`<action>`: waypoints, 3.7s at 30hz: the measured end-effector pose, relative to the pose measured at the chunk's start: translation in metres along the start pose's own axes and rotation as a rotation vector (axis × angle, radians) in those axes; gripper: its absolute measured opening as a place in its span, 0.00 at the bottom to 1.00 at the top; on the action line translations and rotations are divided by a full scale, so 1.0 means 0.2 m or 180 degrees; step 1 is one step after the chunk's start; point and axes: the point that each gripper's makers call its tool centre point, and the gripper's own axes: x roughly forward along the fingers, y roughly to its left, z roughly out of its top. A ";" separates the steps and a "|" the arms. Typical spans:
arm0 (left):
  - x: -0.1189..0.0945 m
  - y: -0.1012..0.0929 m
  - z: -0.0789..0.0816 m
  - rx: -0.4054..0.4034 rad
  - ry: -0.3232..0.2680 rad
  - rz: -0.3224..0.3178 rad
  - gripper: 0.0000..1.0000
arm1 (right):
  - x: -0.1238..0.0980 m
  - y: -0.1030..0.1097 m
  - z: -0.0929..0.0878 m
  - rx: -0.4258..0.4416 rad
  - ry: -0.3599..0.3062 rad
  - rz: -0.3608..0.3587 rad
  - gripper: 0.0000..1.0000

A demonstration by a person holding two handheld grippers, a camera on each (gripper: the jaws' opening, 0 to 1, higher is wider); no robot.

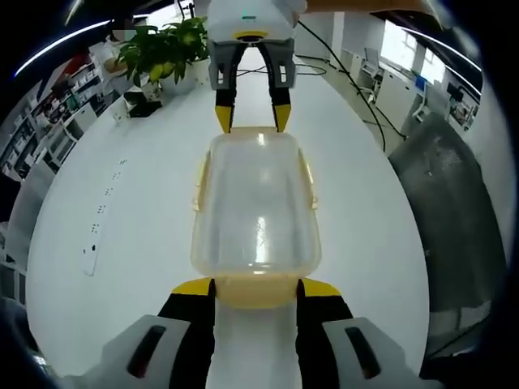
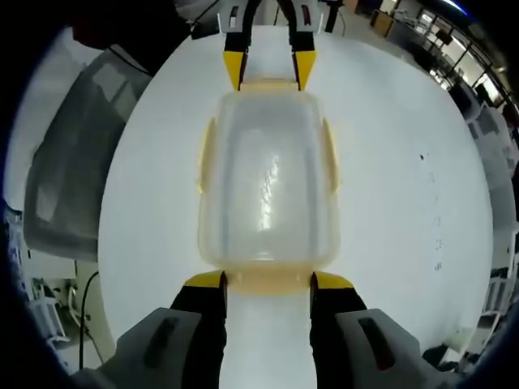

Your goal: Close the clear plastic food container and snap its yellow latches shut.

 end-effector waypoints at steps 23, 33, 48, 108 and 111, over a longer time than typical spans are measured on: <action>-0.05 -0.01 -0.03 -0.0073 0.0038 0.0038 0.35 | -0.05 0.03 -0.06 0.0277 0.0011 -0.0009 0.37; -0.13 0.01 0.08 -0.0849 -0.0319 0.0343 0.30 | -0.15 -0.02 0.03 0.1100 -0.0556 -0.0307 0.27; -0.12 -0.03 0.06 -0.2025 -0.0581 0.0630 0.25 | -0.10 -0.03 0.07 0.2145 -0.1134 -0.0538 0.26; 0.01 -0.02 -0.02 -0.3769 -0.1285 0.0404 0.11 | 0.01 0.01 0.09 0.3977 -0.2308 0.0027 0.20; 0.01 -0.02 -0.02 -0.3760 -0.1286 0.0424 0.11 | 0.01 0.02 0.10 0.3961 -0.2308 0.0016 0.21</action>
